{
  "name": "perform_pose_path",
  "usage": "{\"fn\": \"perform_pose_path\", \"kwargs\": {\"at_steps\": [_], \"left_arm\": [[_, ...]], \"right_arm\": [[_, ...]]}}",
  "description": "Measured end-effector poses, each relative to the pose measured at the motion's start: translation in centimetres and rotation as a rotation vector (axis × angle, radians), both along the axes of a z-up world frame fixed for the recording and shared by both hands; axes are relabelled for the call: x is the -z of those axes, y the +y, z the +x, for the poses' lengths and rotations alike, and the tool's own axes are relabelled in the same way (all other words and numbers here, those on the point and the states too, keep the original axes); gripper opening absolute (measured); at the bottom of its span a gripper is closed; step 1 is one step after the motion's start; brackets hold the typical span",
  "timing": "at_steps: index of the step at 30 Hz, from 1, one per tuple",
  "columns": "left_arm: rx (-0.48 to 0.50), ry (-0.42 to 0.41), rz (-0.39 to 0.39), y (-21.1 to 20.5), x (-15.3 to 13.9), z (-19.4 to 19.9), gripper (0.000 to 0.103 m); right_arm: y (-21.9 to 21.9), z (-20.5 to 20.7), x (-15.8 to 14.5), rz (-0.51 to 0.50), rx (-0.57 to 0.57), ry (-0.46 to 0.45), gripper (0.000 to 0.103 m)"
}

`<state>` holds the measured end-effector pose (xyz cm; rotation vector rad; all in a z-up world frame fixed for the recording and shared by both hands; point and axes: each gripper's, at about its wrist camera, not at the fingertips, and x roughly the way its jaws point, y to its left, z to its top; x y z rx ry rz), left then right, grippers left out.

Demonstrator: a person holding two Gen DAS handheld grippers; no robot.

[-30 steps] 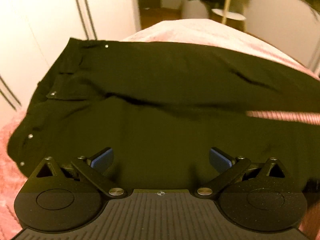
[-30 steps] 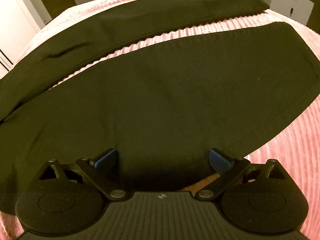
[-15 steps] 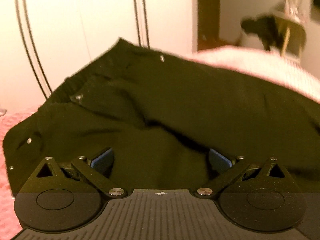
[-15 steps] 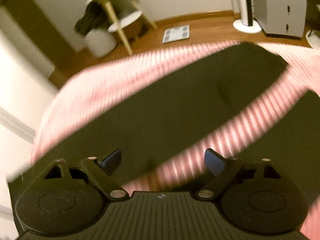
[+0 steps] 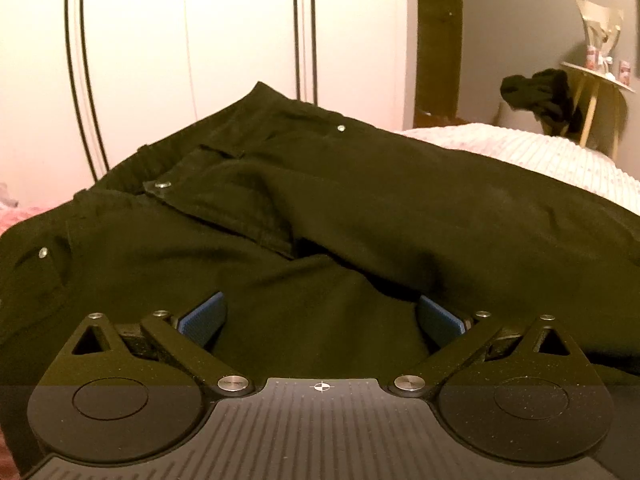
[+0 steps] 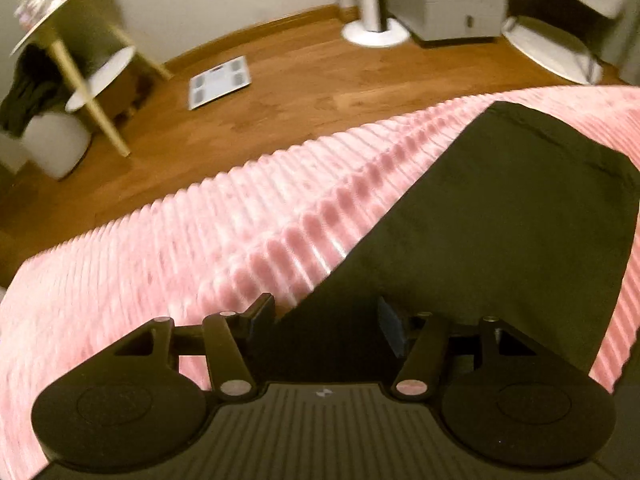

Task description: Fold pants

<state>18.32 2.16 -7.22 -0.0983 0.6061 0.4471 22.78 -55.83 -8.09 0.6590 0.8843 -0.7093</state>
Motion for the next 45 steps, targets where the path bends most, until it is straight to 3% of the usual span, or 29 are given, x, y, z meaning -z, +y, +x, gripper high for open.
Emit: {"fn": "perform_pose_path", "kwargs": {"at_steps": [2, 6, 9, 11, 13, 15, 17, 19, 20, 22, 23, 25, 27, 30, 32, 34, 37, 39, 41, 43, 45], "left_arm": [[0.0, -0.002, 0.004, 0.1, 0.1, 0.0, 0.103], [0.008, -0.004, -0.008, 0.4, -0.1, -0.2, 0.103], [-0.025, -0.035, 0.001, 0.8, -0.8, -0.8, 0.103], [-0.06, -0.164, 0.034, 0.7, -2.3, -2.2, 0.103], [-0.025, -0.276, 0.028, 0.7, -3.4, -3.2, 0.103], [0.056, -0.281, -0.063, 1.0, -3.3, -3.3, 0.103], [0.125, -0.245, -0.17, 1.6, -2.8, -2.9, 0.103], [0.161, -0.212, -0.273, 2.3, -2.5, -2.3, 0.103], [0.179, -0.206, -0.325, 2.8, -2.6, -2.2, 0.103], [0.216, -0.201, -0.423, 3.8, -3.0, -1.8, 0.103], [0.234, -0.2, -0.459, 4.2, -3.2, -1.6, 0.103], [0.277, -0.173, -0.539, 4.5, -3.8, -0.2, 0.103], [0.33, -0.127, -0.59, 4.4, -4.5, 1.7, 0.103], [0.396, -0.081, -0.668, 4.1, -4.5, 4.8, 0.103], [0.412, -0.054, -0.704, 3.7, -4.3, 7.3, 0.103], [0.4, -0.008, -0.736, 3.3, -3.7, 10.0, 0.103], [0.383, 0.044, -0.776, 2.4, -3.0, 13.4, 0.103], [0.397, 0.07, -0.78, 1.7, -2.7, 15.5, 0.103], [0.396, 0.097, -0.742, 0.9, -2.4, 17.0, 0.103], [0.395, 0.123, -0.739, 0.4, -2.1, 18.0, 0.089], [0.399, 0.154, -0.737, 0.0, -2.1, 18.6, 0.065]], "right_arm": [[0.1, -0.4, 0.2, -0.04, 0.023, 0.011, 0.033], [-0.3, -3.1, 0.1, -0.03, -0.044, -0.083, 0.003], [-0.2, -8.1, -1.3, -0.025, -0.084, -0.266, 0.002], [0.2, -13.6, -1.7, -0.028, -0.114, -0.38, 0.002], [0.9, -19.8, -1.0, -0.036, -0.126, -0.444, 0.001], [2.0, -25.4, 1.2, -0.03, -0.124, -0.449, 0.001], [2.8, -29.1, 4.4, -0.016, -0.118, -0.398, 0.001], [3.3, -31.2, 7.3, -0.027, -0.127, -0.31, 0.0], [3.2, -32.2, 7.7, -0.039, -0.15, -0.344, 0.0], [2.3, -33.3, 6.7, -0.024, -0.145, -0.365, 0.006], [1.4, -34.0, 6.4, 0.013, -0.128, -0.421, 0.009], [-0.1, -34.9, 6.6, 0.084, -0.097, -0.504, 0.032], [-1.6, -35.6, 7.5, 0.145, -0.039, -0.542, 0.04], [-3.6, -35.5, 9.2, 0.279, 0.02, -0.62, 0.041], [-3.6, -35.7, 9.2, 0.282, 0.019, -0.654, 0.046], [-3.2, -35.7, 8.7, 0.245, -0.024, -0.646, 0.058], [-3.3, -35.9, 9.1, 0.278, -0.103, -0.612, 0.059], [-3.4, -35.9, 9.4, 0.336, -0.153, -0.645, 0.059], [-3.6, -35.4, 9.4, 0.321, -0.17, -0.677, 0.059], [-4.0, -35.2, 9.6, 0.371, -0.159, -0.714, 0.059], [-4.0, -35.1, 10.0, 0.403, -0.145, -0.73, 0.059]]}}
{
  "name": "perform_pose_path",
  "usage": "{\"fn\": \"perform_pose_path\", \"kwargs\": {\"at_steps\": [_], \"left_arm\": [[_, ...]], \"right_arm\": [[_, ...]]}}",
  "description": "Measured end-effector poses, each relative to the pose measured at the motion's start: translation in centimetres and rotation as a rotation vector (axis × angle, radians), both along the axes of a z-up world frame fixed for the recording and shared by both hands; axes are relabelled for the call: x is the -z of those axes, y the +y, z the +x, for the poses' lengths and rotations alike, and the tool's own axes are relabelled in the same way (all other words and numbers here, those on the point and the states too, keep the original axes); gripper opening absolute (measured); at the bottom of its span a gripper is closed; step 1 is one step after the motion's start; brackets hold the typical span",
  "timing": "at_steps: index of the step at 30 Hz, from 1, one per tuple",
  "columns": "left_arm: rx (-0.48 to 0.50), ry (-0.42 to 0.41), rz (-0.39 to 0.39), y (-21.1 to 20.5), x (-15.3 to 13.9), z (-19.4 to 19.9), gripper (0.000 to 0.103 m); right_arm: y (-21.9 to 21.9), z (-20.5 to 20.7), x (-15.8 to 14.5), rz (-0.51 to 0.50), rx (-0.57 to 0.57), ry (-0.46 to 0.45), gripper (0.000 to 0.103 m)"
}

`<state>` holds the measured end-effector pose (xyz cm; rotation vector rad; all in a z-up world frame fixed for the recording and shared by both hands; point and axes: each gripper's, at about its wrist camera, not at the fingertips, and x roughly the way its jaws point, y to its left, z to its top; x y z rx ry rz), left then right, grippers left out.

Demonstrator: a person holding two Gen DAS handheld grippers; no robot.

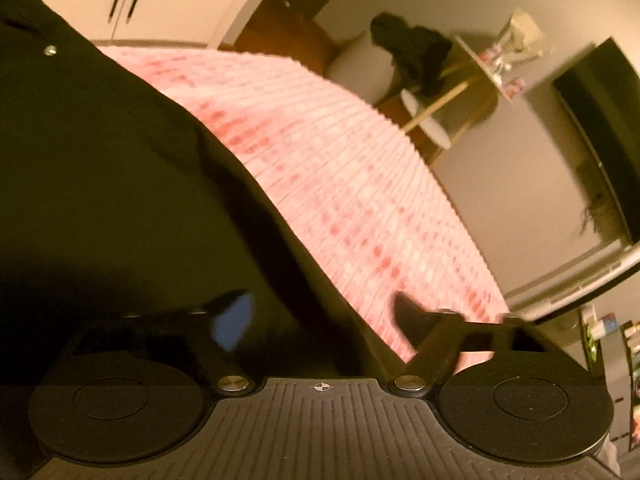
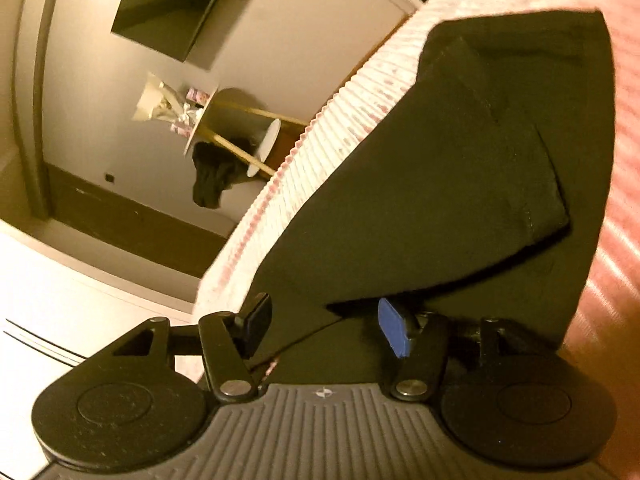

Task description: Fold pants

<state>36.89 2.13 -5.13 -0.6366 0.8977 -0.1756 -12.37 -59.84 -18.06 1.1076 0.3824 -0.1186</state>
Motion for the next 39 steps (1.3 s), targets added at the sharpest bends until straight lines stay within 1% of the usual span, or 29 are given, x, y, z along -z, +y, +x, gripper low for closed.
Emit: {"fn": "perform_pose_path", "kwargs": {"at_steps": [1, 2, 3, 4, 5, 6, 7, 8, 9, 10, 11, 12, 14, 16, 18, 20, 22, 23, 24, 25, 26, 27, 28, 30, 31, 34, 35, 38, 39], "left_arm": [[0.004, 0.009, 0.009, -0.1, 0.1, 0.4, 0.05], [0.003, 0.026, 0.014, -0.3, 0.0, 0.3, 0.042], [0.005, 0.041, 0.011, -0.1, 0.0, 0.2, 0.021], [0.017, 0.05, -0.018, -0.1, 0.1, 0.4, 0.008], [0.011, 0.054, -0.048, 0.2, 0.1, 0.1, 0.008], [0.002, 0.044, -0.068, 0.5, -0.1, -0.4, 0.007], [-0.007, 0.024, -0.086, 0.5, -0.7, -0.4, 0.007], [-0.012, 0.0, -0.093, 0.9, -1.3, -1.5, 0.007], [-0.01, -0.03, -0.092, 1.2, -2.0, -2.5, 0.006], [-0.002, -0.07, -0.081, 1.4, -2.9, -3.8, 0.006], [0.009, -0.111, -0.067, 1.7, -4.1, -5.5, 0.006], [0.013, -0.152, -0.065, 1.9, -5.1, -7.1, 0.006], [0.004, -0.226, -0.06, 2.8, -7.1, -12.3, 0.006], [-0.018, -0.269, -0.08, 3.7, -7.7, -17.5, 0.006], [-0.044, -0.26, -0.13, 4.7, -6.9, -23.2, 0.006], [-0.086, -0.204, -0.152, 4.9, -4.9, -27.8, 0.006], [-0.089, -0.139, -0.099, 4.2, -2.7, -30.6, 0.01], [-0.076, -0.097, -0.057, 3.9, -1.5, -31.2, 0.011], [-0.081, -0.054, -0.011, 3.8, -0.7, -31.5, 0.016], [-0.111, -0.005, 0.024, 3.9, -0.2, -31.7, 0.025], [-0.156, 0.039, 0.02, 4.4, 0.0, -31.8, 0.032], [-0.196, 0.049, -0.022, 5.3, 0.0, -32.0, 0.046], [-0.229, 0.035, -0.044, 5.9, -0.4, -32.0, 0.062], [-0.327, -0.013, 0.004, 7.5, -1.7, -32.0, 0.077], [-0.379, -0.03, 0.033, 8.5, -2.4, -31.9, 0.081], [-0.519, -0.061, 0.054, 12.5, -3.6, -31.2, 0.089], [-0.567, -0.053, 0.054, 14.1, -3.7, -30.9, 0.09], [-0.654, 0.006, 0.034, 18.2, -3.0, -30.6, 0.09], [-0.67, 0.026, 0.023, 19.8, -2.6, -31.6, 0.089]], "right_arm": [[0.0, -0.4, 0.3, 0.014, 0.018, 0.003, 0.059], [-0.5, -0.5, 0.7, 0.043, 0.049, 0.001, 0.06], [-1.0, -0.6, 1.3, 0.088, 0.075, -0.013, 0.06], [-1.8, -0.2, 2.0, 0.14, 0.097, -0.025, 0.06], [-2.3, 0.0, 2.6, 0.194, 0.123, -0.046, 0.059], [-2.7, 0.0, 3.0, 0.218, 0.14, -0.065, 0.057], [-2.9, 0.3, 3.2, 0.227, 0.158, -0.062, 0.037], [-3.0, 0.5, 3.3, 0.239, 0.186, -0.042, 0.023], [-3.3, 0.9, 3.1, 0.247, 0.204, -0.02, 0.004], [-4.0, 1.1, 2.6, 0.226, 0.205, 0.008, 0.004], [-4.2, 1.2, 1.4, 0.174, 0.214, 0.031, 0.004], [-4.5, 1.0, -0.4, 0.091, 0.214, 0.018, 0.004], [-4.5, -0.1, -4.0, -0.074, 0.195, -0.061, 0.003], [-4.5, -1.0, -6.7, -0.214, 0.185, -0.102, 0.003], [-4.6, -2.0, -8.2, -0.332, 0.184, -0.1, 0.004], [-4.9, -2.7, -8.3, -0.398, 0.176, -0.063, 0.004], [-5.0, -2.6, -7.1, -0.465, 0.172, 0.023, 0.004], [-5.1, -2.0, -6.1, -0.507, 0.164, 0.086, 0.004], [-5.2, -1.6, -5.0, -0.529, 0.158, 0.149, 0.004], [-5.1, -1.5, -4.0, -0.532, 0.152, 0.198, 0.005], [-5.4, -1.0, -2.8, -0.512, 0.146, 0.24, 0.005], [-5.7, -1.2, -1.8, -0.482, 0.142, 0.262, 0.007], [-5.9, -1.4, -1.1, -0.451, 0.146, 0.257, 0.009], [-6.3, -2.2, -0.2, -0.378, 0.158, 0.233, 0.013], [-6.5, -2.8, 0.1, -0.343, 0.16, 0.218, 0.016], [-7.5, -3.1, 0.8, -0.263, 0.156, 0.171, 0.017], [-7.5, -3.2, 0.8, -0.248, 0.158, 0.161, 0.017], [-7.8, -3.1, 1.5, -0.19, 0.164, 0.131, 0.018], [-7.7, -3.0, 1.7, -0.179, 0.161, 0.121, 0.017]]}}
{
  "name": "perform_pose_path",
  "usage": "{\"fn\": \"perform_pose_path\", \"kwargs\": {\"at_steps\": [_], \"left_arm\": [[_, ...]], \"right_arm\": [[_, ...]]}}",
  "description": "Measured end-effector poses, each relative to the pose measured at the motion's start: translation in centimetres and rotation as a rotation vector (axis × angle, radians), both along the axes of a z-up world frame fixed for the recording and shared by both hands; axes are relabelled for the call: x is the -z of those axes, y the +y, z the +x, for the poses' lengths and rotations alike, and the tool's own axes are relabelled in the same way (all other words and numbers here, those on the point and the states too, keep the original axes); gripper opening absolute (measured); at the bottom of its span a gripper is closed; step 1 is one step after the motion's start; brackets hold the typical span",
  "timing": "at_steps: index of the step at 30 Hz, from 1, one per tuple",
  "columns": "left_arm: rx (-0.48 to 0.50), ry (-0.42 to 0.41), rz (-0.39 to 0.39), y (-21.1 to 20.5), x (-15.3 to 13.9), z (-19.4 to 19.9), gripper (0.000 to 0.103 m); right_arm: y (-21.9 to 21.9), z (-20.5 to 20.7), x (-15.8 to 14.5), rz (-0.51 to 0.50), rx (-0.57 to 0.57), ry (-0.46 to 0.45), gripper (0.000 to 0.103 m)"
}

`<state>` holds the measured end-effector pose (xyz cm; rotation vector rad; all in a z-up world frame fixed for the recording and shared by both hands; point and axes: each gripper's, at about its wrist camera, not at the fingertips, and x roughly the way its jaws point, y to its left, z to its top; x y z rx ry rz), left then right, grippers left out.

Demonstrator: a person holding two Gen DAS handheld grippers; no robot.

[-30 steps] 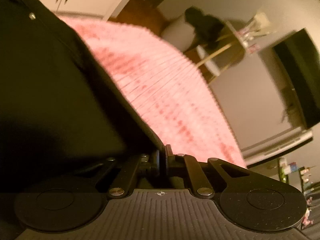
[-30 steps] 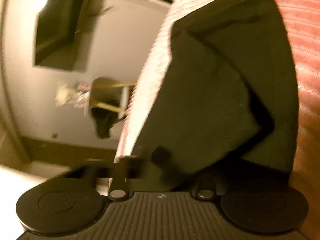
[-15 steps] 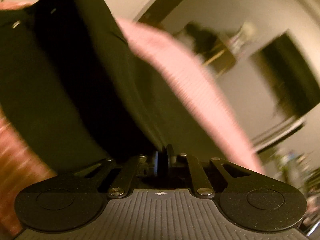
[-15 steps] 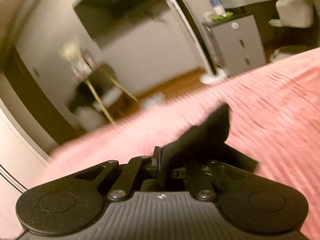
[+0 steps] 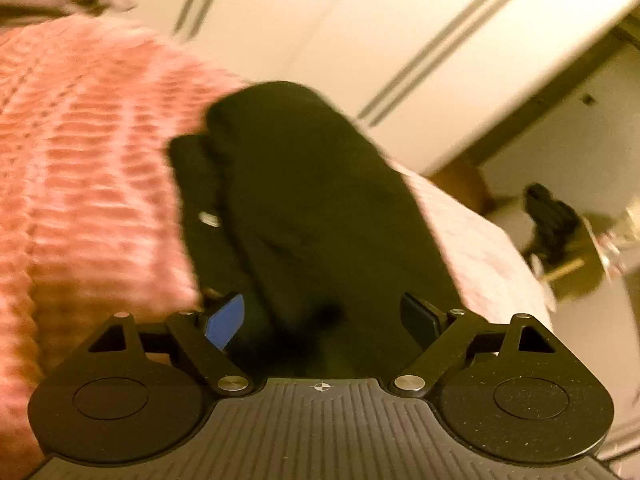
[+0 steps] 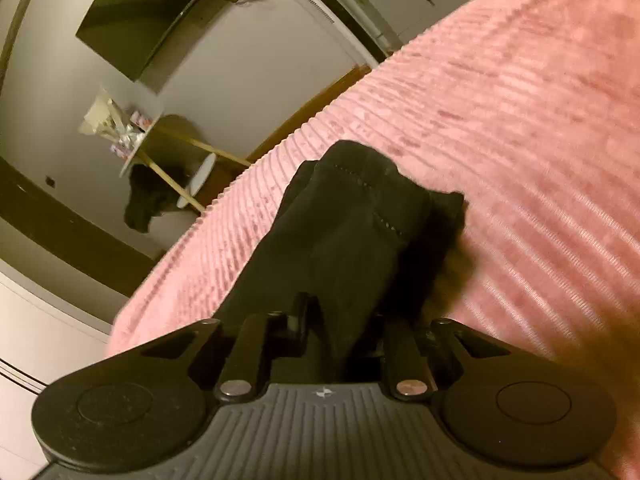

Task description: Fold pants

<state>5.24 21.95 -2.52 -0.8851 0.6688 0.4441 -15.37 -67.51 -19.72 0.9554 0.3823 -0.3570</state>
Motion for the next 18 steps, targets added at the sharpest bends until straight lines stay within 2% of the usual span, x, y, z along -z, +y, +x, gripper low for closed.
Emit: {"fn": "perform_pose_path", "kwargs": {"at_steps": [3, 6, 11, 12, 14, 16, 18], "left_arm": [[0.01, 0.007, -0.06, 3.1, 1.7, -1.3, 0.083], [0.017, -0.009, -0.086, 4.2, 2.6, -1.0, 0.084], [0.014, -0.048, -0.08, 4.2, 1.9, -0.6, 0.08], [0.018, -0.058, -0.071, 4.2, 1.6, -0.6, 0.072], [0.035, -0.081, -0.073, 4.6, 1.2, -1.1, 0.066], [0.049, -0.103, -0.059, 4.8, 0.9, -1.4, 0.078], [0.068, -0.066, -0.044, 4.8, 1.1, -0.7, 0.08]], "right_arm": [[0.6, 0.4, -0.2, -0.04, -0.014, 0.005, 0.006], [0.8, 0.7, -0.4, -0.044, -0.017, 0.014, 0.009], [0.5, 0.7, -0.8, -0.01, 0.005, 0.008, 0.011], [0.5, 0.7, -0.9, -0.018, 0.005, 0.005, 0.011], [0.6, 0.7, -1.2, -0.023, 0.01, 0.001, 0.011], [0.6, 0.9, -1.5, -0.047, 0.008, 0.002, 0.011], [0.6, 1.7, -1.7, -0.068, 0.012, 0.057, 0.008]]}}
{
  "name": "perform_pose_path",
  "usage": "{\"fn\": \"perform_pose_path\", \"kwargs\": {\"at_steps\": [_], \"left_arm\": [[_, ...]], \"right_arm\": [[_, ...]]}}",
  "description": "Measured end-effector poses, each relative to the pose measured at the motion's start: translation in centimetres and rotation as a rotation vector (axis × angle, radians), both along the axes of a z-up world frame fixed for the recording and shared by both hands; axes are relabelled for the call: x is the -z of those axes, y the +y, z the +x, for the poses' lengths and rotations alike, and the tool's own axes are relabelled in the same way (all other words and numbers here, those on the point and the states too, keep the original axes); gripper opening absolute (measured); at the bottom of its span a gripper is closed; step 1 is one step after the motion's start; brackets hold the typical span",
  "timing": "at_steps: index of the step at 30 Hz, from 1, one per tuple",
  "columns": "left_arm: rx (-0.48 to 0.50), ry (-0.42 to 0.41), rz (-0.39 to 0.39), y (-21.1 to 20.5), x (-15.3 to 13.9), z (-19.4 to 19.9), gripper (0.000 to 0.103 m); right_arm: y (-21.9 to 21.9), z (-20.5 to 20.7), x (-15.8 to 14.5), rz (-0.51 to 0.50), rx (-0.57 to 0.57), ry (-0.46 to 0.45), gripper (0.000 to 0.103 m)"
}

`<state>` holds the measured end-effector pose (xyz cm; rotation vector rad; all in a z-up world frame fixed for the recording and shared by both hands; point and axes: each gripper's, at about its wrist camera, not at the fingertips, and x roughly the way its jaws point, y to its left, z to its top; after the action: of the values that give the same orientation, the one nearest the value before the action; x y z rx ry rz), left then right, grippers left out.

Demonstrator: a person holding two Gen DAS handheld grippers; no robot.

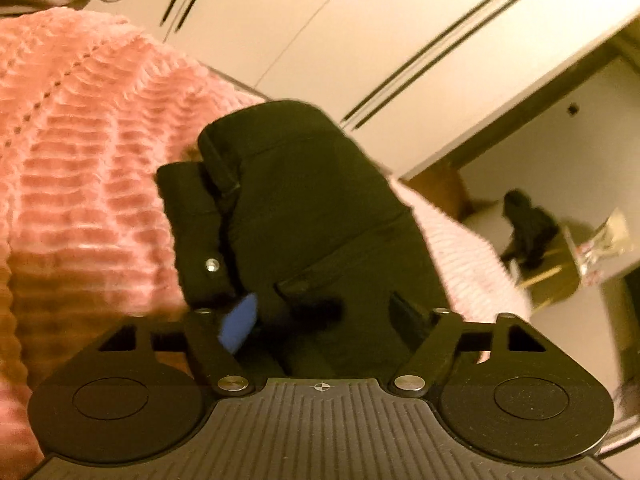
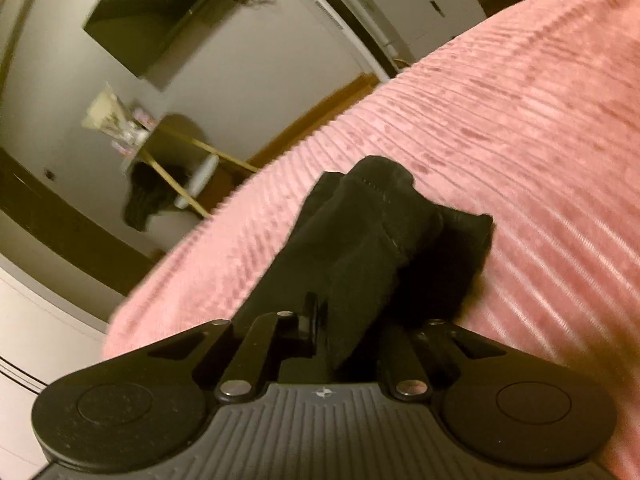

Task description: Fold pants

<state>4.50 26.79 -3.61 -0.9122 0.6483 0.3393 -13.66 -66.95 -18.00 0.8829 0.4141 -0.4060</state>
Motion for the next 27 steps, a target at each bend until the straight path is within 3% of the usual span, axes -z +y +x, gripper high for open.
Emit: {"fn": "perform_pose_path", "kwargs": {"at_steps": [3, 5, 7, 9, 11, 13, 14, 16, 18, 23, 25, 27], "left_arm": [[0.005, 0.02, -0.054, 0.3, 1.4, 0.7, 0.08], [-0.009, 0.019, -0.064, 0.4, 1.8, 0.9, 0.079], [-0.012, -0.008, -0.078, 0.3, 1.7, 1.0, 0.075], [-0.008, -0.011, -0.068, 0.3, 1.5, 1.2, 0.069], [0.002, -0.011, -0.057, 0.4, 1.4, 1.4, 0.065], [-0.002, -0.013, -0.064, 0.6, 1.6, 1.4, 0.061], [-0.006, -0.022, -0.071, 0.7, 1.7, 1.2, 0.061], [-0.003, -0.032, -0.076, 0.8, 1.8, 1.0, 0.055], [0.012, -0.026, -0.057, 0.8, 2.0, 1.0, 0.05], [0.003, -0.045, -0.079, 0.9, 1.8, 0.4, 0.042], [0.0, -0.043, -0.083, 1.0, 1.8, 0.1, 0.032], [-0.002, -0.044, -0.095, 1.2, 1.7, -0.3, 0.03]], "right_arm": [[-0.3, 1.6, -0.2, 0.008, -0.016, 0.062, 0.008], [-0.1, 2.0, -1.1, -0.022, -0.018, 0.05, 0.003], [0.1, 1.2, -2.7, -0.066, -0.029, -0.049, 0.002], [-0.2, -0.6, -3.7, -0.046, -0.012, -0.19, 0.002], [-0.7, -1.7, -3.5, -0.062, 0.06, -0.19, 0.003], [-0.8, -1.6, -2.3, -0.111, 0.147, -0.049, 0.026], [-1.1, -1.8, -1.6, -0.085, 0.152, -0.016, 0.028], [-1.2, -2.9, 0.0, 0.039, 0.109, -0.05, 0.032], [-0.4, -4.0, 1.1, 0.09, 0.056, -0.097, 0.032], [1.1, -4.4, 2.3, 0.132, 0.014, -0.105, 0.031], [1.1, -4.1, 2.1, 0.117, 0.014, -0.106, 0.015], [1.4, -3.6, 1.0, 0.065, 0.018, -0.077, 0.012]]}}
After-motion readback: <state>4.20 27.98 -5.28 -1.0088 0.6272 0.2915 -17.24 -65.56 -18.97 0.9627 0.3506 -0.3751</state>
